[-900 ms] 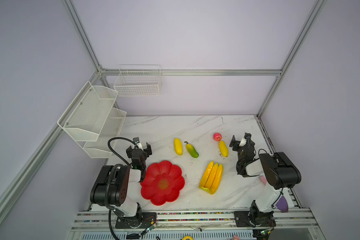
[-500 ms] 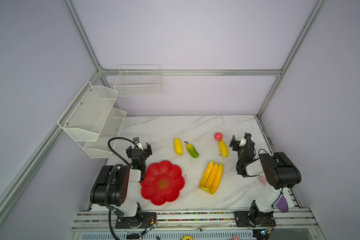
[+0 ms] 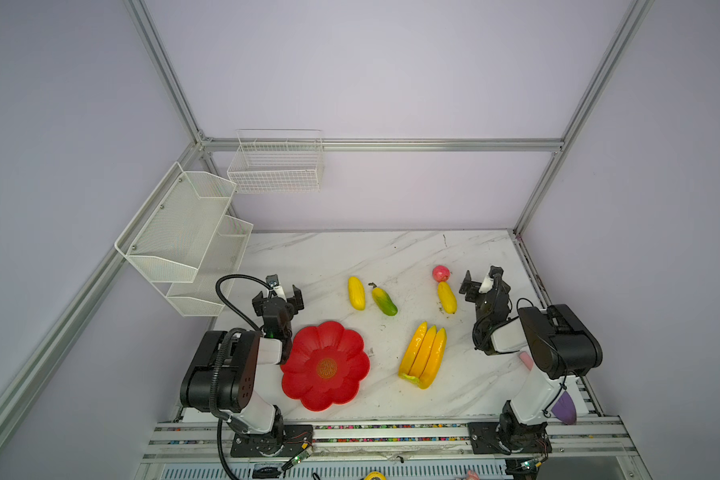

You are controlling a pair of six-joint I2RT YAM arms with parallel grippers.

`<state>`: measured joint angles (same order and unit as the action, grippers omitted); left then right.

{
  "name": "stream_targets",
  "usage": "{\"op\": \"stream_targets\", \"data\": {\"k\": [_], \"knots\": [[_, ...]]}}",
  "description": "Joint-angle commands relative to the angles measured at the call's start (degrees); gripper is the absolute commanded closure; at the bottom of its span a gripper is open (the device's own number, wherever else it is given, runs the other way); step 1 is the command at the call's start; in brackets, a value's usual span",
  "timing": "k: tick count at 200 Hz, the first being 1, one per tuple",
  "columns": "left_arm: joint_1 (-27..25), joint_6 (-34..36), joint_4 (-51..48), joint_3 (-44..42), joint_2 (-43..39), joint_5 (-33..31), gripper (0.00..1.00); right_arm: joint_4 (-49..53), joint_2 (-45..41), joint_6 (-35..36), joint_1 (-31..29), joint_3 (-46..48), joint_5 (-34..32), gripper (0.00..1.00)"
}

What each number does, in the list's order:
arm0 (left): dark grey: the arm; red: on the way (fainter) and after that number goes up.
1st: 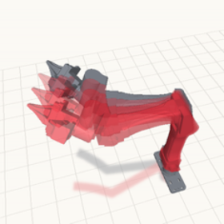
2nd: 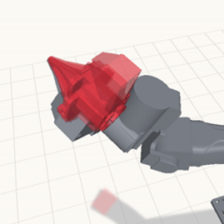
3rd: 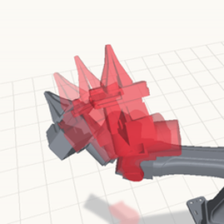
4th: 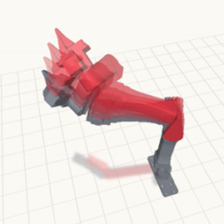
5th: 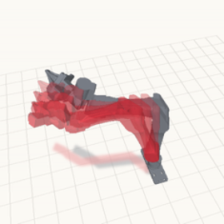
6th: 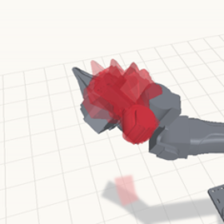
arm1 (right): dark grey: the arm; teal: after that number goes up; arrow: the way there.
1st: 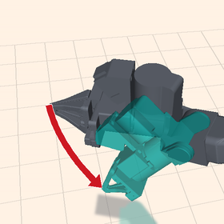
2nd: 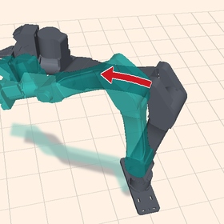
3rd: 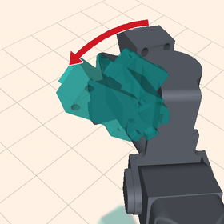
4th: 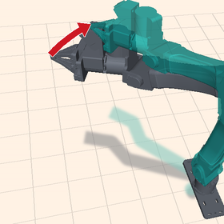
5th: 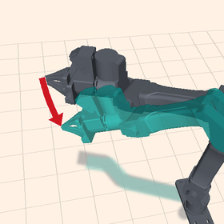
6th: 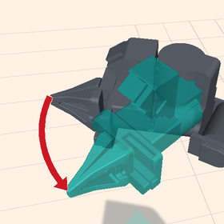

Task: Place and organize the fake fruits in the fruit bowl
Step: 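Move the left gripper toward the yellow banana bunch while the right arm reaches forward, then grasp the banana bunch stem with the left gripper and lift it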

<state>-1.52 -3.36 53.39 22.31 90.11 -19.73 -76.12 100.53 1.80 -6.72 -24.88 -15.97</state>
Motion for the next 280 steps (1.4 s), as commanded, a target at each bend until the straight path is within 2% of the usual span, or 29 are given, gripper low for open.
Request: {"op": "stream_targets", "data": {"k": [1,8,21,36,52,74,82,103,119,136,150,166,187,203,243,264,280], "knots": [[0.46,1.2,1.51,-2.44,-4.06,0.06,0.0,-3.13,-10.85,-0.45,-0.39,4.92,-4.13,0.03],[0.3,1.4,-0.56,-2.64,-6.88,0.32,0.0,1.12,-16.44,-0.8,-0.46,5.19,-3.46,0.03],[-0.42,2.6,-5.22,-3.01,-13.89,2.39,0.0,17.91,-27.67,-2.63,-0.69,1.65,-1.64,0.03],[-3.02,2.63,-16.48,-1.16,-23.17,6.15,0.0,36.4,-37.37,-3.39,-1.24,-3.77,2.15,0.03],[-8.3,-2.38,-30.36,2.75,-31.31,7.86,0.0,51.32,-44.92,-3.99,-2.26,-7.79,8.96,0.03],[-19.51,-5.13,-39.33,6.8,-37.53,12.14,0.0,66.32,-51.0,-7.14,-5.74,-10.74,17.8,0.03],[-23.03,-6.68,-43.26,8.76,-38.5,15.88,0.0,70.35,-51.65,-9.43,-7.66,-11.41,20.53,0.03],[-31.45,-10.46,-52.74,13.16,-39.51,24.98,0.0,79.63,-51.77,-17.46,-13.21,-12.84,21.63,0.03],[-38.94,-9.27,-55.56,13.01,-40.39,27.5,0.0,82.14,-53.97,-22.15,-17.53,-11.26,19.24,0.03],[-47.53,-1.81,-57.29,10.95,-41.26,27.04,0.01,83.01,-55.88,-24.62,-20.39,-9.06,18.35,0.03],[-53.93,3.87,-55.22,7.93,-41.68,24.2,0.06,83.47,-55.71,-25.82,-21.43,-8.31,19.47,0.03],[-57.96,11.05,-49.09,4.18,-41.5,25.28,0.09,82.72,-56.91,-27.41,-22.47,-7.05,20.19,0.03],[-58.79,16.79,-41.43,2.4,-38.44,29.75,0.17,81.29,-59.19,-28.77,-22.73,-4.98,21.43,0.03],[-58.8,20.28,-37.71,2.3,-34.06,32.82,0.19,81.21,-59.23,-28.58,-22.72,-4.42,23.92,0.03],[-58.79,23.65,-40.49,9.46,-22.02,41.66,0.33,82.18,-61.86,-28.91,-22.82,-2.91,29.08,0.03],[-58.78,23.59,-39.77,10.62,-19.08,43.92,0.35,82.8,-63.47,-29.7,-22.83,-2.37,30.61,0.03],[-58.79,23.71,-38.78,10.68,-17.61,43.34,0.35,83.01,-63.15,-29.41,-22.84,-2.37,32.46,0.03]]}}
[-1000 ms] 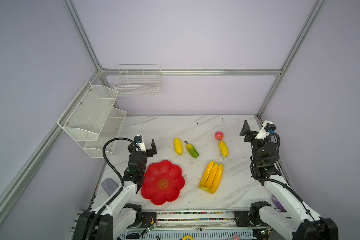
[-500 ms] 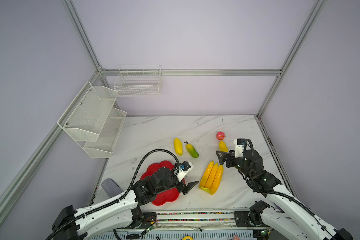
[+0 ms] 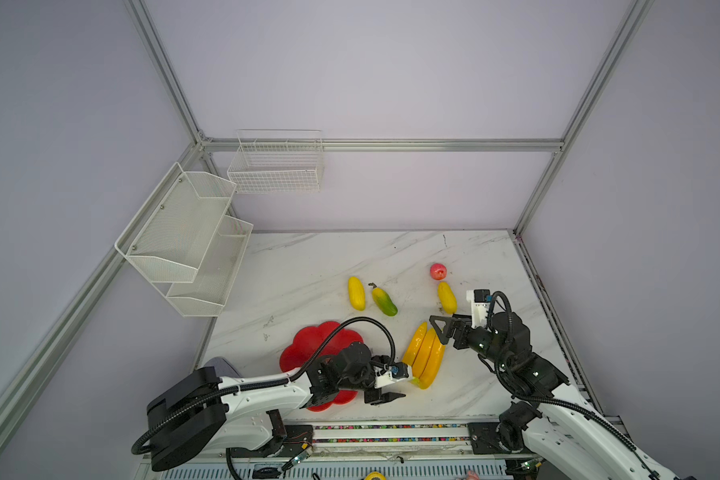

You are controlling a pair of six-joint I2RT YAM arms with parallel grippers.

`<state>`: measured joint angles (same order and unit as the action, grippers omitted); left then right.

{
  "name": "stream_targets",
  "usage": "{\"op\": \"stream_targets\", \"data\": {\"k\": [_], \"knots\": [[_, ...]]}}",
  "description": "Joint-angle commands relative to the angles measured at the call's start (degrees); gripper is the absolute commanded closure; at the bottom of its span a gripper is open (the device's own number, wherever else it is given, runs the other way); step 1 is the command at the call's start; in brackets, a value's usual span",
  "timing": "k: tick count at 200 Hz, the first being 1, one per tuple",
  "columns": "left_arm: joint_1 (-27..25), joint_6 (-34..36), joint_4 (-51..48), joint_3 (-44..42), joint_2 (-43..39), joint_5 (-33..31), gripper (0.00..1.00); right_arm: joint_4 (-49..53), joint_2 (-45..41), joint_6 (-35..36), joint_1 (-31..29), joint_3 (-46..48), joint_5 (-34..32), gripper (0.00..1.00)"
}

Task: Place and organize the fake fruits in the fruit bowl
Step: 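Grasp the banana bunch stem with the left gripper and lift it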

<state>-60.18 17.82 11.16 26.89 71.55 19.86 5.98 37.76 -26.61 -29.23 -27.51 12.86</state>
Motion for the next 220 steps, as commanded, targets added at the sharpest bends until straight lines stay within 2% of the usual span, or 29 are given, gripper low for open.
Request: {"op": "stream_targets", "data": {"k": [1,63,119,175,220], "knots": [[-0.12,2.55,3.57,6.08,1.0,3.69,0.35,0.94,-0.35,-0.95,-0.31,0.26,3.73,0.03],[-0.18,3.75,8.54,6.89,4.13,0.66,0.34,-1.94,1.6,-0.28,-0.3,1.12,5.15,0.03],[-0.21,4.93,11.09,10.85,12.75,3.83,0.38,-3.96,3.09,-0.81,-0.33,1.98,5.77,0.03],[-0.18,4.91,7.97,11.99,14.9,6.29,0.59,-4.18,3.02,-0.98,-0.37,1.91,5.94,0.03],[-0.06,6.92,2.14,12.66,13.29,6.77,0.88,-5.09,4.88,-1.33,-0.33,1.8,5.59,0.03]]}}
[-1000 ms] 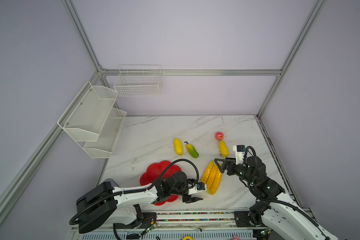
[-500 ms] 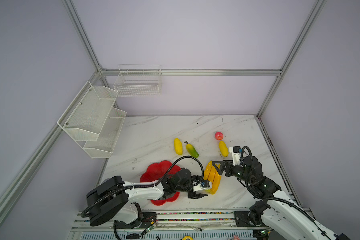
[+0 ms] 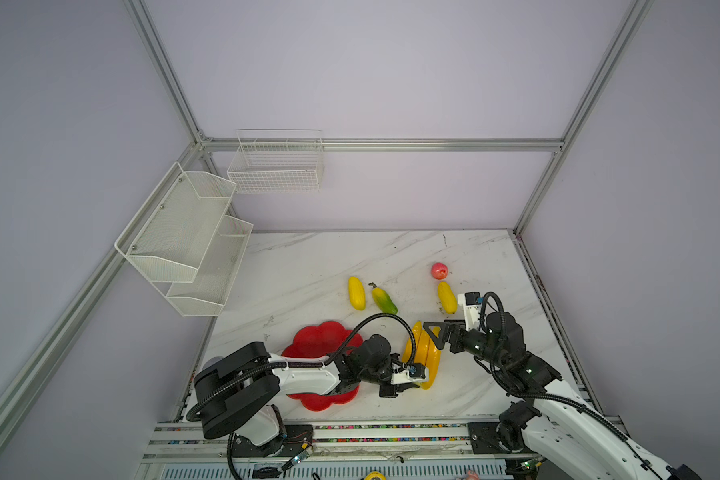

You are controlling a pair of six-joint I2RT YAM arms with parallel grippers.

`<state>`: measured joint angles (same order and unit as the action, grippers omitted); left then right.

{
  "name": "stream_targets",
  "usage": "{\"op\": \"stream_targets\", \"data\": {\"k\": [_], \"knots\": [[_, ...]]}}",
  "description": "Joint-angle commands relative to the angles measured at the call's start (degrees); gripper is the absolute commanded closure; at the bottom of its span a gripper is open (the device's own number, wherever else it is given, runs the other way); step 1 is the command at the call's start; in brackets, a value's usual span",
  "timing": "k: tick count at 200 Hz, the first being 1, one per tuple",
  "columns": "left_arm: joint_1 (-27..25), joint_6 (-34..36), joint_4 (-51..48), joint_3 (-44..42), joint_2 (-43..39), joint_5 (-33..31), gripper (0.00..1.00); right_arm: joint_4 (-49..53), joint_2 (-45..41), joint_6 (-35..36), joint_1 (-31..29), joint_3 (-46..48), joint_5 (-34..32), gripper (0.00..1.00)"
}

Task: Place and organize the fake fruits in the fruit bowl
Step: 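Grasp the banana bunch stem with the left gripper and lift it, then carry the bananas over the red bowl with the left gripper and lower them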

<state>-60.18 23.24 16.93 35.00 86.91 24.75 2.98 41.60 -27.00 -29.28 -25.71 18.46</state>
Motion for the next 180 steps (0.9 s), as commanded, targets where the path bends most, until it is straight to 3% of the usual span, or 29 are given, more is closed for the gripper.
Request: {"op": "stream_targets", "data": {"k": [1,33,68,87,130,180], "knots": [[-0.04,1.56,-3.69,4.55,-2.09,1.88,0.88,-2.1,1.12,-0.94,-0.27,-0.02,0.0,0.03],[0.15,2.0,-3.97,3.33,-5.34,1.2,0.96,-2.6,3.7,0.19,-0.34,-1.91,0.72,0.03],[0.15,0.56,-4.14,0.86,-16.45,-2.65,1.0,-1.9,3.85,2.49,-0.26,-7.66,3.14,0.03],[0.15,-1.89,-6.76,0.0,-22.93,-8.15,1.0,-2.26,3.31,2.98,-0.26,-9.37,5.15,0.03],[0.15,-13.97,-23.36,1.05,-36.26,-29.59,1.0,-5.64,5.56,4.44,-1.4,-8.24,15.69,0.03],[-0.65,-29.57,-36.6,1.49,-47.27,-39.26,1.0,-12.28,11.76,4.63,-8.18,-8.53,15.34,0.03]]}}
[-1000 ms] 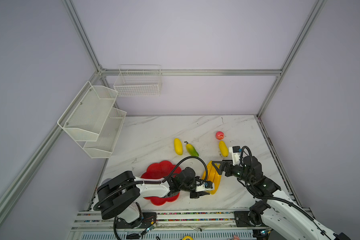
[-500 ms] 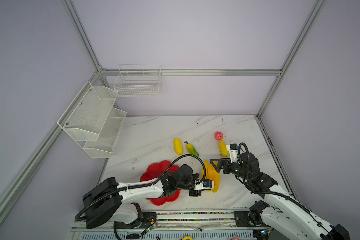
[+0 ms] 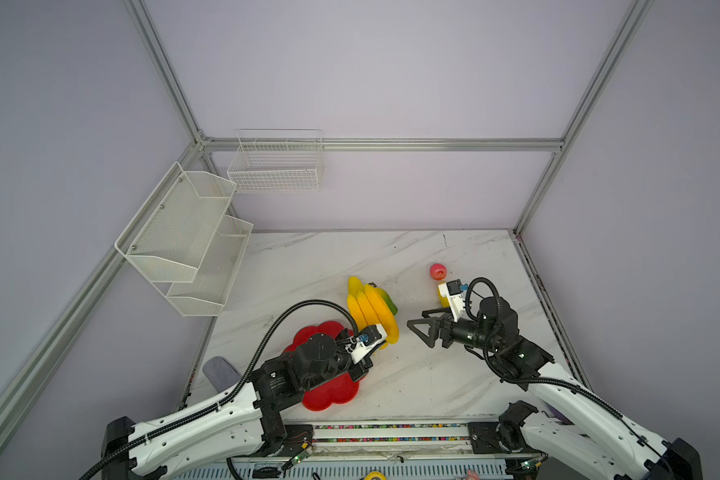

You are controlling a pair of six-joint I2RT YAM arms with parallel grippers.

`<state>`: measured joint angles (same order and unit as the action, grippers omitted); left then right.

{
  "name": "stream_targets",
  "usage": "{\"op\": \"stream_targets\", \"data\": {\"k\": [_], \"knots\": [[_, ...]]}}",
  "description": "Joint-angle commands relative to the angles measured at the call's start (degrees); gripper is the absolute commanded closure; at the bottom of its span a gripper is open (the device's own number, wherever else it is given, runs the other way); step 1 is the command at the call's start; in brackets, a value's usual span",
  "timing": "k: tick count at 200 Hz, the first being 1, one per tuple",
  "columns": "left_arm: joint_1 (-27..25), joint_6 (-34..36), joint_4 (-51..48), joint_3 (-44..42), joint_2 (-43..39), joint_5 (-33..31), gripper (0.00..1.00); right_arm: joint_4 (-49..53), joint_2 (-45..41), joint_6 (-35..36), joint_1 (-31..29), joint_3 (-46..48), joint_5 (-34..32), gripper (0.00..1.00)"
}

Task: Place and organize the fake fruits in the fruit bowl
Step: 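Carry the bananas over the red bowl with the left gripper and lower them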

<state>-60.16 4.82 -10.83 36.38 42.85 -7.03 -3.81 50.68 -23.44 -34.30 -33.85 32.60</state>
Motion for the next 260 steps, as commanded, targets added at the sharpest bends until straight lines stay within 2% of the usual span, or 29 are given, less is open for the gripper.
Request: {"op": "stream_targets", "data": {"k": [1,34,59,112,167,219,260], "knots": [[-0.67,-11.5,-9.16,0.1,-3.34,-7.7,1.0,-5.67,2.95,1.09,-3.32,-0.46,1.13,0.03],[-4.0,-20.66,-20.42,0.71,-4.05,-14.71,1.0,-11.09,8.56,0.92,-7.35,-1.59,0.82,0.03],[-6.44,-26.39,-25.3,0.87,-2.68,-19.16,1.0,-12.42,11.96,2.71,-10.56,-2.53,0.75,0.03],[-7.52,-30.68,-27.61,0.36,0.17,-22.88,1.0,-13.15,15.82,3.28,-12.65,-3.85,-0.73,0.03],[-7.71,-36.83,-27.56,-2.04,1.05,-21.01,1.0,-12.57,16.02,3.28,-12.78,-3.76,-1.79,0.03],[-7.68,-37.5,-24.21,-6.6,-2.22,-19.62,0.99,-12.36,16.83,2.92,-12.85,-4.05,-2.49,0.03],[-7.7,-37.96,-22.5,-7.64,0.73,-18.0,0.96,-12.01,16.65,2.83,-12.84,-3.86,-2.59,0.03]]}}
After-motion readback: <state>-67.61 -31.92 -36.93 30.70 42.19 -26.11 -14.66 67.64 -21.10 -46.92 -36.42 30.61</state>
